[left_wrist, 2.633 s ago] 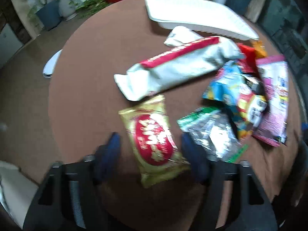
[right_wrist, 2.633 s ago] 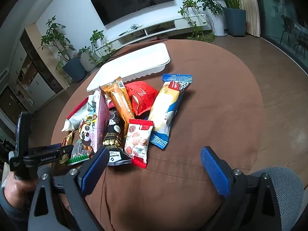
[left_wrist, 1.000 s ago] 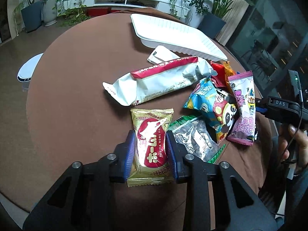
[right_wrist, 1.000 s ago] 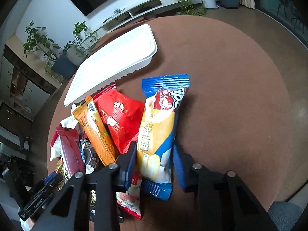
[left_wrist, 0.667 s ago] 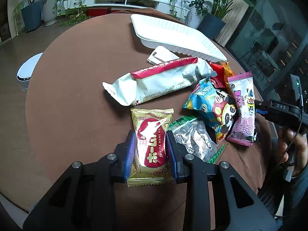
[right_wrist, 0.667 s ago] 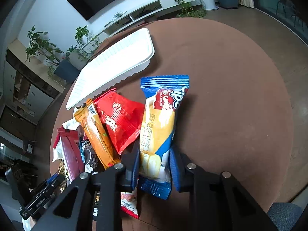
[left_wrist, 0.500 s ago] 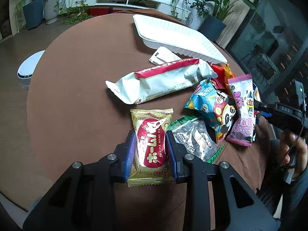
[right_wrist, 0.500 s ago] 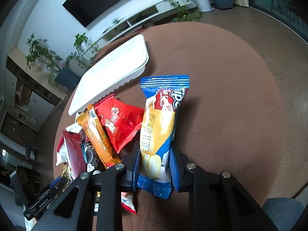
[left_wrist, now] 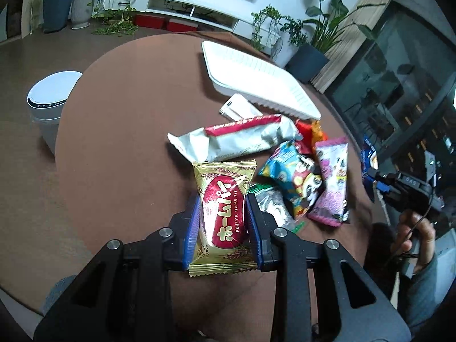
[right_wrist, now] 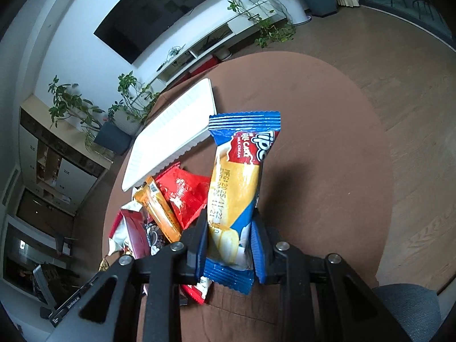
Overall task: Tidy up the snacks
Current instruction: 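Carry the wafer packet with the left tool while the right tool carries the cake bar to the tray, then open the left tool over the tray while the right tool releases the cake bar there, then move the right tool to the pink cartoon packet while the left tool approaches the green-edged nut bag, then grasp the pink packet with the right tool while the left tool grasps the nut bag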
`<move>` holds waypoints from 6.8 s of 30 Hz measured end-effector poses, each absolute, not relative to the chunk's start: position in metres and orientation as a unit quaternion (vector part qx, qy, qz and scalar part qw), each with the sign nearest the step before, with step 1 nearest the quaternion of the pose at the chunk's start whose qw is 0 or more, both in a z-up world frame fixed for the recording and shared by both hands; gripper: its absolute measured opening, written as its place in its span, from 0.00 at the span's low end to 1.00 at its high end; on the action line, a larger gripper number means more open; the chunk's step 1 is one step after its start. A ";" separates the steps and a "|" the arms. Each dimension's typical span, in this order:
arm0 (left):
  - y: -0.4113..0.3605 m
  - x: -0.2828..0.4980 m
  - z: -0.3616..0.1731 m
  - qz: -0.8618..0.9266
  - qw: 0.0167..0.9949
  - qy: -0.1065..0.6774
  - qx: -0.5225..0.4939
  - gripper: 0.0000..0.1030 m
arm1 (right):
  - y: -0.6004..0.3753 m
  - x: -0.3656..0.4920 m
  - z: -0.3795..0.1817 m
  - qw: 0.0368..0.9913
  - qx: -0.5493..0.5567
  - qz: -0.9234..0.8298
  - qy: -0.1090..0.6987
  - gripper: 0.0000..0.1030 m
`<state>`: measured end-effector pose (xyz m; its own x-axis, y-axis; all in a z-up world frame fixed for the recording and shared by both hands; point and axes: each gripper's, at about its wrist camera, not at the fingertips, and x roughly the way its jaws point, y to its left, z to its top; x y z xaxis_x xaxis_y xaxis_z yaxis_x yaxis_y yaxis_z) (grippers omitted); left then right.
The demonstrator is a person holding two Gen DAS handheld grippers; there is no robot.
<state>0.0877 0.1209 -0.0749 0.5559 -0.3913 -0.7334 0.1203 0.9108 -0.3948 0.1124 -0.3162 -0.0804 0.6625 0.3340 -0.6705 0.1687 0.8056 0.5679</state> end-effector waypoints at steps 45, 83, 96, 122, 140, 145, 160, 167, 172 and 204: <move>0.038 0.392 -0.087 -0.158 0.841 0.516 -0.037 0.28 | -0.238 0.381 -0.087 0.849 0.054 0.099 0.516 0.28; 0.103 0.138 0.012 -0.094 0.944 0.305 -0.086 1.00 | -0.329 0.131 -0.019 0.857 0.362 0.155 0.331 0.98; 0.095 0.050 -0.066 -0.139 0.904 0.381 -0.136 1.00 | -0.245 0.074 -0.058 0.844 0.317 0.179 0.395 0.93; 0.063 0.061 -0.079 -0.179 0.879 0.428 -0.111 0.98 | -0.164 0.123 -0.067 0.888 0.076 0.149 0.429 0.40; 0.052 0.068 -0.092 -0.196 0.868 0.443 -0.106 0.98 | -0.164 0.141 -0.083 0.864 0.086 0.163 0.468 0.29; 0.045 0.071 -0.094 -0.195 0.866 0.450 -0.098 0.98 | -0.169 0.136 -0.079 0.865 0.102 0.176 0.458 0.16; 0.012 0.105 -0.111 -0.161 0.852 0.497 -0.041 0.98 | -0.180 0.112 -0.065 0.871 0.122 0.200 0.432 0.09; 0.009 0.125 -0.125 -0.133 0.844 0.519 -0.017 0.98 | -0.183 0.112 -0.069 0.866 0.131 0.209 0.436 0.09; 0.008 0.140 -0.128 -0.123 0.841 0.527 -0.006 0.98 | -0.181 0.112 -0.071 0.862 0.124 0.217 0.441 0.09; 0.025 0.160 -0.127 -0.111 0.844 0.521 0.060 0.48 | -0.167 0.114 -0.084 0.834 0.130 0.219 0.489 0.44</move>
<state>0.1600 0.0250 -0.1270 0.4316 -0.1243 -0.8935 0.2499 0.9682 -0.0139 0.1144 -0.1669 -0.0837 0.4252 0.4926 -0.7593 -0.2381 0.8702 0.4312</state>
